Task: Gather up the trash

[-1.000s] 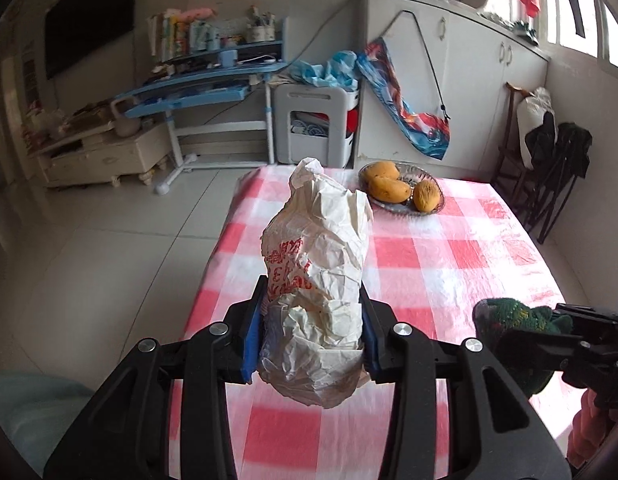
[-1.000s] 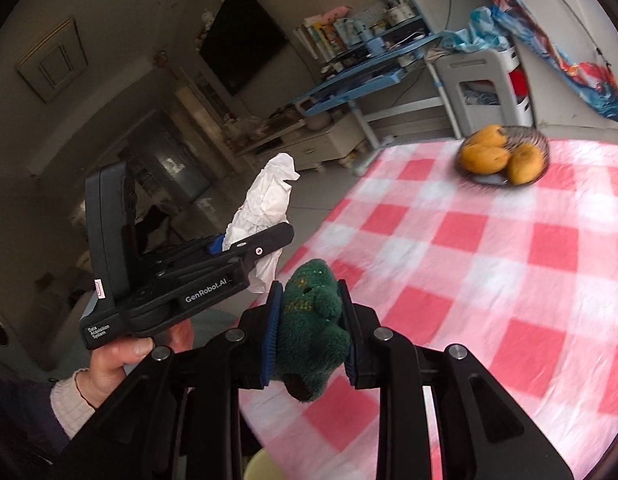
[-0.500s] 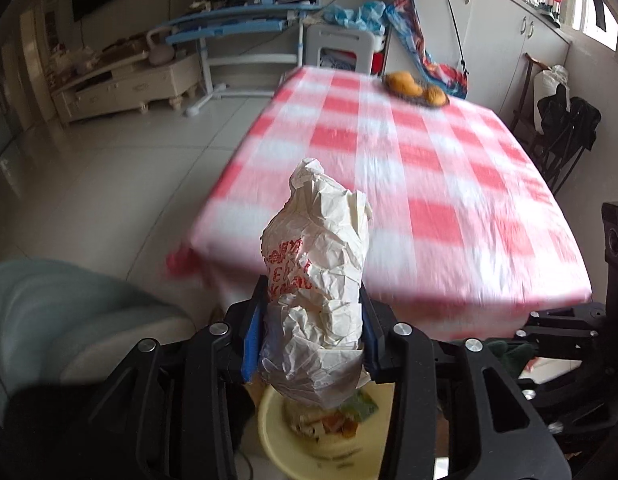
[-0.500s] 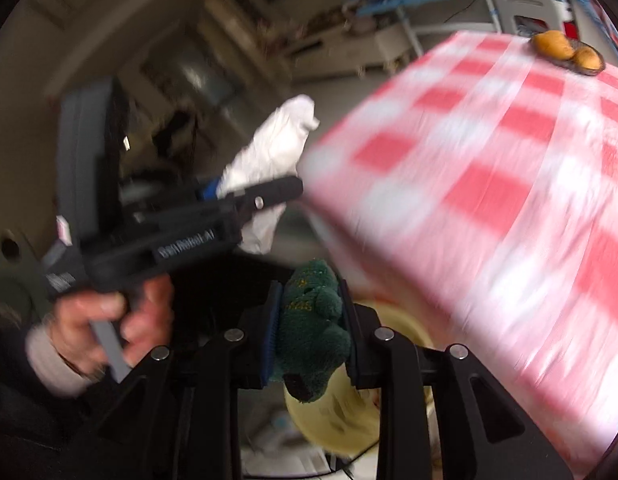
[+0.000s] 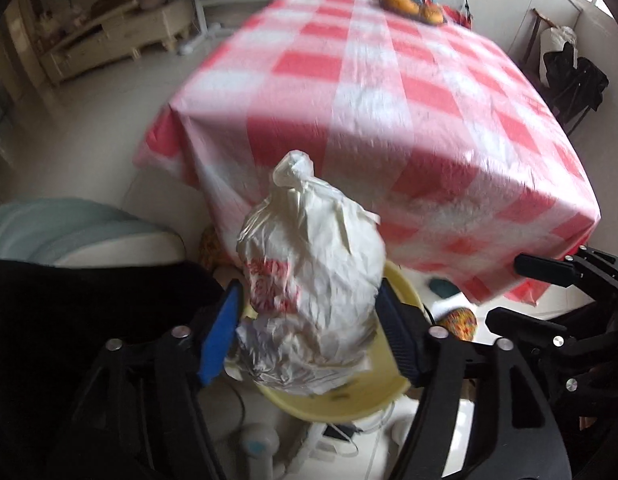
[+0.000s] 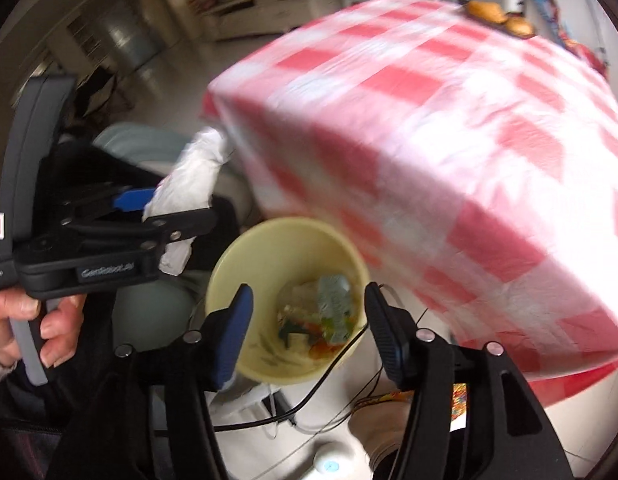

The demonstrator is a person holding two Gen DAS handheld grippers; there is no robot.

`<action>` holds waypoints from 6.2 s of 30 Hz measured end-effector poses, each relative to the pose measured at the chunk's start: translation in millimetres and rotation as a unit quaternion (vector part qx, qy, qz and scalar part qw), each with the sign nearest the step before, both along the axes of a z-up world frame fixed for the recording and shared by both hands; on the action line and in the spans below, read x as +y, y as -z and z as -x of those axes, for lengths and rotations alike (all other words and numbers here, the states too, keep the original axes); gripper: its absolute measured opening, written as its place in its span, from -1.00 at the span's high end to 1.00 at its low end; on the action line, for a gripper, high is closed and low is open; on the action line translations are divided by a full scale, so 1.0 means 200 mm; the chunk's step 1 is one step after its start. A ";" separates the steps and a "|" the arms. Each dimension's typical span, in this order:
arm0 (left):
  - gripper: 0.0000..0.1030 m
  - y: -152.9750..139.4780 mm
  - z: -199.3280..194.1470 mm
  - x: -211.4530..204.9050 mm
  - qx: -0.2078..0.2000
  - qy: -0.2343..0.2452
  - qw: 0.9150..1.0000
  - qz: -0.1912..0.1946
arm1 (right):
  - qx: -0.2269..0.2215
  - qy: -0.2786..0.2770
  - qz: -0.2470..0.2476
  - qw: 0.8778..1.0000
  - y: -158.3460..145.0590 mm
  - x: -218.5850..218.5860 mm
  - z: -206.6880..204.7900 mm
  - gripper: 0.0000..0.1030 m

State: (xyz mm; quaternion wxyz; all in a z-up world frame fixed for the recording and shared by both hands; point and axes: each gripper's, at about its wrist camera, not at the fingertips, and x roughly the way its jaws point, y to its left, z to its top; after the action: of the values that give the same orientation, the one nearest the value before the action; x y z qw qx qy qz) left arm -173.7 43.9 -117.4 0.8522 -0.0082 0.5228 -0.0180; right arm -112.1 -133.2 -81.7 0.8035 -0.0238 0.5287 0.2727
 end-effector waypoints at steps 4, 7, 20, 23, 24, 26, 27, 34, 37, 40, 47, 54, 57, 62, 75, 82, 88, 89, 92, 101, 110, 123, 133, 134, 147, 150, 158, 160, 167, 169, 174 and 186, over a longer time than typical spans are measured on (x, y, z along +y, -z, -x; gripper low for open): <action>-0.42 -0.07 0.02 0.02 -0.039 -0.013 0.999 -0.018 | -0.023 0.007 0.007 1.000 -0.01 0.02 -0.02 -0.19; -0.50 -0.12 0.01 0.03 -0.062 -0.022 0.998 -0.023 | -0.041 0.007 0.015 0.999 -0.02 0.04 -0.02 -0.20; -0.67 -0.25 -0.03 0.09 -0.129 -0.056 0.990 -0.030 | -0.101 -0.002 0.035 0.994 -0.03 0.13 -0.01 -0.31; -0.70 -0.26 -0.02 0.09 -0.139 -0.060 0.988 -0.030 | -0.113 -0.003 0.038 0.993 -0.05 0.14 0.00 -0.31; -0.71 -0.27 -0.02 0.09 -0.140 -0.061 0.988 -0.030 | -0.117 -0.002 0.039 0.992 -0.05 0.14 0.00 -0.31; -0.72 -0.27 -0.02 0.09 -0.143 -0.062 0.987 -0.031 | -0.121 -0.002 0.040 0.992 -0.06 0.14 0.00 -0.32; -0.72 -0.27 -0.02 0.09 -0.143 -0.063 0.987 -0.031 | -0.123 -0.001 0.041 0.992 -0.06 0.14 0.00 -0.32; -0.74 -0.26 -0.03 0.09 -0.143 -0.064 0.987 -0.032 | -0.146 0.018 0.042 0.988 -0.10 0.11 0.00 -0.37; -0.75 -0.26 -0.03 0.09 -0.143 -0.064 0.987 -0.031 | -0.153 0.030 0.040 0.987 -0.11 0.09 -0.01 -0.40; -0.75 -0.26 -0.03 0.09 -0.143 -0.064 0.987 -0.030 | -0.155 0.034 0.039 0.987 -0.11 0.09 -0.01 -0.40; -0.75 -0.25 -0.04 0.10 -0.145 -0.069 0.987 -0.023 | -0.164 0.036 0.040 0.985 -0.12 0.09 -0.01 -0.40; -0.76 -0.26 -0.05 0.11 -0.146 -0.069 0.987 -0.020 | -0.168 0.041 0.042 0.984 -0.13 0.09 -0.01 -0.42; -0.77 -0.26 -0.05 0.10 -0.146 -0.069 0.987 -0.019 | -0.169 0.043 0.042 0.984 -0.13 0.08 -0.01 -0.43; -0.77 -0.26 -0.06 0.10 -0.146 -0.068 0.987 -0.018 | -0.171 0.044 0.043 0.983 -0.13 0.08 -0.01 -0.43; -0.79 -0.27 -0.06 0.04 -0.151 -0.060 0.987 -0.016 | -0.193 0.071 0.045 0.978 -0.17 0.03 -0.01 -0.44; -0.79 -0.28 -0.06 0.01 -0.151 -0.051 0.987 -0.016 | -0.199 0.073 0.047 0.976 -0.18 0.03 -0.01 -0.48; -0.79 -0.28 -0.06 -0.03 -0.151 -0.043 0.987 -0.019 | -0.202 0.083 0.044 0.975 -0.19 0.01 -0.01 -0.49; -0.80 -0.28 -0.06 -0.03 -0.151 -0.042 0.987 -0.021 | -0.202 0.084 0.043 0.975 -0.19 0.01 -0.01 -0.50; -0.80 -0.27 -0.06 -0.03 -0.150 -0.041 0.988 -0.022 | -0.203 0.084 0.043 0.975 -0.19 0.01 0.00 -0.50; -0.80 -0.27 -0.06 -0.05 -0.151 -0.037 0.988 -0.023 | -0.208 0.080 0.049 0.974 -0.20 0.01 0.00 -0.50; -0.80 -0.28 -0.06 -0.09 -0.152 -0.031 0.988 -0.028 | -0.212 0.079 0.050 0.973 -0.21 0.00 0.01 -0.51; -0.80 -0.28 -0.06 -0.11 -0.153 -0.031 0.987 -0.029 | -0.222 0.076 0.058 0.970 -0.23 -0.02 0.02 -0.50; -0.80 -0.28 -0.06 -0.11 -0.152 -0.032 0.987 -0.029 | -0.226 0.076 0.058 0.969 -0.23 -0.02 0.02 -0.51; -0.80 -0.28 -0.06 -0.10 -0.152 -0.032 0.987 -0.029 | -0.225 0.076 0.058 0.970 -0.23 -0.02 0.02 -0.51; -0.80 -0.28 -0.06 -0.12 -0.153 -0.030 0.987 -0.030 | -0.230 0.074 0.063 0.968 -0.23 -0.03 0.03 -0.51; -0.80 -0.28 -0.07 -0.12 -0.152 -0.031 0.987 -0.031 | -0.231 0.075 0.065 0.968 -0.22 -0.05 0.03 -0.53; -0.81 -0.28 -0.07 -0.12 -0.151 -0.031 0.988 -0.035 | -0.237 0.073 0.066 0.966 -0.23 -0.06 0.04 -0.53; -0.82 -0.28 -0.07 -0.12 -0.150 -0.029 0.988 -0.038 | -0.238 0.072 0.067 0.966 -0.23 -0.05 0.04 -0.53; -0.82 -0.28 -0.07 -0.11 -0.151 -0.029 0.987 -0.039 | -0.252 0.075 0.068 0.962 -0.25 -0.06 0.05 -0.53; -0.82 -0.28 -0.08 -0.11 -0.153 -0.028 0.987 -0.040 | -0.255 0.080 0.067 0.961 -0.26 -0.07 0.06 -0.53; -0.82 -0.28 -0.07 -0.09 -0.157 -0.026 0.986 -0.041 | -0.264 0.087 0.069 0.958 -0.26 -0.07 0.06 -0.57; -0.82 -0.33 -0.05 -0.11 -0.173 -0.019 0.984 -0.039 | -0.284 0.122 0.073 0.948 -0.29 -0.11 0.05 -0.70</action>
State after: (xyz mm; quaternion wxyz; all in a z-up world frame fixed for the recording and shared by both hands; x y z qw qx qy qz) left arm -163.0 21.9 -52.1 0.9296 0.0187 0.3676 0.0178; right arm -123.1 -155.9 -23.3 0.9435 -0.0946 0.2961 0.1153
